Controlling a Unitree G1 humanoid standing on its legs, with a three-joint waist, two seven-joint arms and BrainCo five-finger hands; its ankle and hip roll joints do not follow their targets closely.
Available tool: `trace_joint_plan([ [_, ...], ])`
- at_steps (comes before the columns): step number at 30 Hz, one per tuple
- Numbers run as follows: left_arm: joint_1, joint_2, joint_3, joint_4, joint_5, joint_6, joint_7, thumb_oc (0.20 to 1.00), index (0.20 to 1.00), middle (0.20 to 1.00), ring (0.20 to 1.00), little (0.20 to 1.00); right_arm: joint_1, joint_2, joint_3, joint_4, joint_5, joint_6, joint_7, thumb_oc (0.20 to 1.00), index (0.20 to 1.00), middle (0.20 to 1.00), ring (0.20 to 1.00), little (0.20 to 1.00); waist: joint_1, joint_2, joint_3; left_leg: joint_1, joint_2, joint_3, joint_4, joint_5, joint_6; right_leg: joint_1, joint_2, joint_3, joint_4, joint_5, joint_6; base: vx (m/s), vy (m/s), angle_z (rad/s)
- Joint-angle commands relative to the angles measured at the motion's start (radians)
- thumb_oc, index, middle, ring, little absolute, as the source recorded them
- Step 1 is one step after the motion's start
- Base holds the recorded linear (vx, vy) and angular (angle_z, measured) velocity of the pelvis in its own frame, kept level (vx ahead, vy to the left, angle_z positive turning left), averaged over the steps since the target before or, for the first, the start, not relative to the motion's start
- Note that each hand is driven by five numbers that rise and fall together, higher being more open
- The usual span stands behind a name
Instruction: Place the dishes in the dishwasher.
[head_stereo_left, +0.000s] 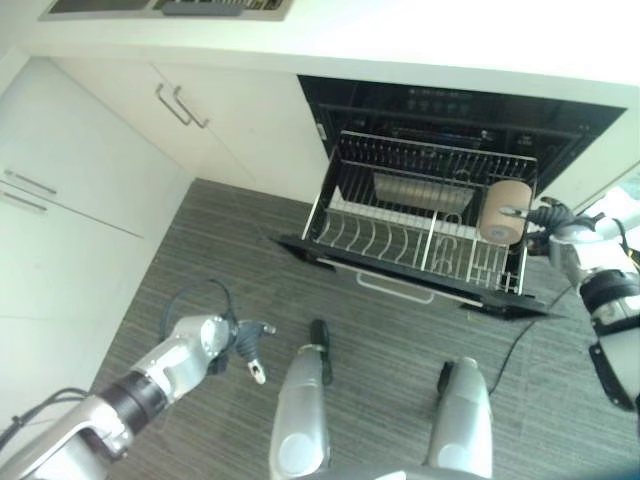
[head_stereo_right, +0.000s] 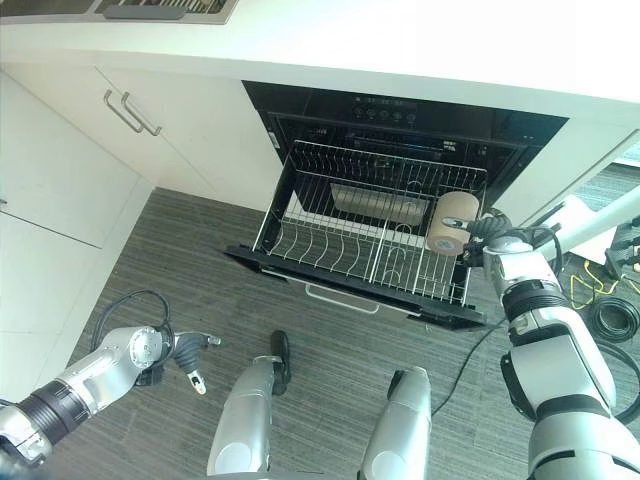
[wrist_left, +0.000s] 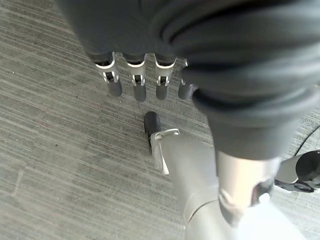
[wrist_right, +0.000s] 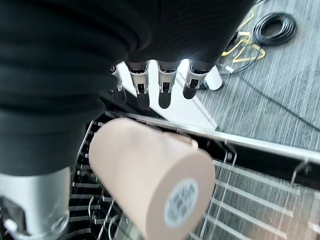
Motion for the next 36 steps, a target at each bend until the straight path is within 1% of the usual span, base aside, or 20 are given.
trace_joint_plan([
  [1,0.053,0.059,0.086,-0.048,-0.11,0.011,0.084,1.0,1.0,1.0,1.0,1.0,-0.016,-0.057,-0.069,-0.078,0.089,-0.017,-0.037,1.0,1.0,1.0,1.0,1.0,-0.006,0.01,-0.008,0.104,0.069,-0.018,0.117,-0.212,0.021,-0.006,0.018,0.027,-0.18,0.192,-0.037,0.0,0.052,-0.06],
  [4,0.092,0.066,0.157,-0.102,-0.178,0.067,0.171,1.0,1.0,1.0,1.0,1.0,0.046,-0.071,-0.134,-0.178,0.107,-0.024,-0.052,1.0,1.0,1.0,1.0,1.0,-0.012,0.01,-0.006,0.114,0.067,-0.012,0.108,-0.209,0.024,0.0,0.021,0.028,-0.183,0.191,-0.04,0.0,0.043,-0.07],
  [6,0.123,0.066,0.252,-0.141,-0.276,0.137,0.28,1.0,1.0,1.0,1.0,1.0,0.117,-0.086,-0.191,-0.311,0.104,-0.012,-0.072,1.0,1.0,1.0,1.0,1.0,-0.018,0.01,-0.006,0.124,0.064,-0.006,0.094,-0.203,0.025,0.007,0.024,0.03,-0.192,0.192,-0.041,0.0,0.038,-0.03],
  [7,0.129,0.068,0.276,-0.15,-0.286,0.15,0.295,1.0,1.0,1.0,1.0,1.0,0.139,-0.089,-0.205,-0.351,0.107,-0.008,-0.082,1.0,1.0,1.0,1.0,1.0,-0.019,0.009,-0.006,0.127,0.064,-0.005,0.091,-0.202,0.026,0.008,0.024,0.03,-0.193,0.192,-0.041,0.0,0.041,-0.06],
  [8,0.149,0.073,0.349,-0.179,-0.32,0.189,0.347,1.0,1.0,1.0,1.0,1.0,0.213,-0.09,-0.25,-0.465,0.12,-0.007,-0.091,1.0,1.0,1.0,1.0,1.0,-0.025,0.008,-0.004,0.133,0.063,-0.003,0.085,-0.2,0.028,0.012,0.027,0.032,-0.197,0.192,-0.043,0.0,0.047,-0.11],
  [9,0.2,0.082,0.471,-0.218,-0.378,0.211,0.395,1.0,1.0,1.0,1.0,1.0,0.339,-0.084,-0.323,-0.633,0.125,-0.003,-0.114,1.0,1.0,1.0,1.0,1.0,-0.033,0.005,0.0,0.144,0.061,0.002,0.074,-0.197,0.03,0.02,0.031,0.034,-0.206,0.193,-0.045,0.0,0.051,-0.09],
  [10,0.244,0.082,0.569,-0.235,-0.422,0.208,0.43,1.0,1.0,1.0,1.0,1.0,0.428,-0.07,-0.375,-0.736,0.118,-0.02,-0.104,1.0,1.0,1.0,1.0,1.0,-0.038,0.004,0.002,0.152,0.059,0.006,0.066,-0.196,0.032,0.026,0.036,0.036,-0.212,0.192,-0.046,0.01,0.035,-0.01],
  [11,0.259,0.083,0.596,-0.238,-0.441,0.199,0.452,1.0,1.0,1.0,1.0,1.0,0.451,-0.064,-0.387,-0.755,0.11,-0.034,-0.096,1.0,1.0,1.0,1.0,1.0,-0.04,0.003,0.002,0.156,0.059,0.008,0.063,-0.195,0.033,0.029,0.036,0.035,-0.215,0.192,-0.046,0.0,0.0,0.0],
  [13,0.336,0.065,0.731,-0.247,-0.513,0.113,0.546,1.0,1.0,1.0,1.0,1.0,0.558,-0.027,-0.457,-0.899,0.086,-0.076,-0.091,1.0,1.0,1.0,1.0,1.0,-0.047,-0.003,0.007,0.168,0.059,0.01,0.055,-0.194,0.034,0.039,0.038,0.033,-0.219,0.19,-0.047,0.0,0.017,-0.08],
  [14,0.37,0.034,0.816,-0.263,-0.634,0.0,0.648,1.0,1.0,1.0,1.0,1.0,0.613,-0.004,-0.504,-0.984,0.082,-0.091,-0.084,1.0,1.0,1.0,1.0,1.0,-0.049,-0.008,0.009,0.179,0.058,0.013,0.042,-0.192,0.035,0.048,0.041,0.031,-0.226,0.187,-0.047,0.0,0.011,-0.07],
  [15,0.379,0.025,0.835,-0.269,-0.677,-0.051,0.681,1.0,1.0,1.0,1.0,1.0,0.629,0.004,-0.518,-1.006,0.077,-0.106,-0.076,1.0,1.0,1.0,1.0,1.0,-0.051,-0.01,0.009,0.185,0.056,0.015,0.036,-0.19,0.036,0.053,0.042,0.03,-0.23,0.187,-0.046,-0.01,0.008,0.06],
  [16,0.394,-0.009,0.887,-0.29,-0.712,-0.163,0.722,1.0,1.0,1.0,1.0,1.0,0.659,0.028,-0.542,-1.056,0.073,-0.121,-0.062,1.0,1.0,1.0,1.0,1.0,-0.051,-0.016,0.009,0.19,0.055,0.016,0.031,-0.191,0.035,0.061,0.042,0.026,-0.235,0.185,-0.047,-0.02,-0.003,0.08],
  [18,0.423,-0.062,0.943,-0.347,-0.733,-0.298,0.766,1.0,1.0,1.0,1.0,1.0,0.717,0.063,-0.572,-1.124,0.093,-0.15,-0.029,1.0,1.0,1.0,1.0,1.0,-0.049,-0.029,0.007,0.192,0.054,0.016,0.028,-0.193,0.034,0.069,0.045,0.021,-0.242,0.184,-0.048,-0.02,-0.032,0.08],
  [19,0.437,-0.097,0.963,-0.383,-0.715,-0.416,0.811,1.0,1.0,1.0,1.0,1.0,0.75,0.086,-0.584,-1.152,0.101,-0.174,0.006,1.0,1.0,1.0,1.0,1.0,-0.045,-0.04,0.003,0.195,0.056,0.017,0.027,-0.194,0.032,0.077,0.046,0.012,-0.251,0.186,-0.049,-0.01,-0.055,0.08],
  [22,0.442,-0.186,0.984,-0.474,-0.699,-0.55,0.847,1.0,1.0,1.0,1.0,1.0,0.818,0.13,-0.601,-1.219,0.104,-0.219,0.062,1.0,1.0,1.0,1.0,1.0,-0.041,-0.069,-0.007,0.216,0.054,0.024,0.001,-0.191,0.031,0.11,0.053,-0.014,-0.298,0.2,-0.049,0.0,-0.04,0.15],
  [25,0.43,-0.252,0.978,-0.522,-0.7,-0.67,0.856,1.0,1.0,1.0,1.0,1.0,0.855,0.157,-0.605,-1.267,0.073,-0.296,0.115,1.0,1.0,1.0,1.0,1.0,-0.044,-0.09,-0.023,0.25,0.045,0.042,-0.034,-0.187,0.03,0.152,0.06,-0.031,-0.361,0.223,-0.04,-0.02,0.052,0.02],
  [29,0.383,-0.269,0.939,-0.539,-0.73,-0.692,0.846,1.0,1.0,1.0,1.0,1.0,0.871,0.175,-0.576,-1.309,0.101,-0.348,0.132,1.0,1.0,1.0,1.0,1.0,-0.052,-0.112,-0.061,0.311,0.019,0.059,-0.072,-0.189,0.036,0.234,0.054,-0.042,-0.449,0.262,-0.018,0.0,0.183,-0.05],
  [32,0.359,-0.293,0.907,-0.552,-0.739,-0.691,0.761,1.0,1.0,1.0,1.0,1.0,0.901,0.203,-0.54,-1.338,0.03,-0.39,0.163,1.0,1.0,1.0,1.0,1.0,-0.047,-0.132,-0.115,0.403,-0.042,0.069,-0.183,-0.168,0.054,0.333,0.02,-0.047,-0.591,0.364,0.002,0.14,0.267,0.11],
  [34,0.358,-0.307,0.89,-0.556,-0.752,-0.682,0.705,1.0,1.0,1.0,1.0,1.0,0.926,0.226,-0.524,-1.349,0.008,-0.448,0.184,1.0,1.0,1.0,1.0,1.0,-0.033,-0.145,-0.16,0.496,-0.089,0.085,-0.334,-0.126,0.065,0.404,0.01,-0.082,-0.667,0.489,0.039,0.19,0.242,0.07],
  [36,0.358,-0.312,0.885,-0.549,-0.785,-0.668,0.68,1.0,1.0,1.0,1.0,1.0,0.921,0.235,-0.515,-1.347,0.012,-0.467,0.192,1.0,1.0,1.0,1.0,1.0,-0.021,-0.145,-0.181,0.539,-0.098,0.116,-0.403,-0.107,0.075,0.425,0.013,-0.123,-0.672,0.506,0.048,0.07,0.205,-0.32],
])
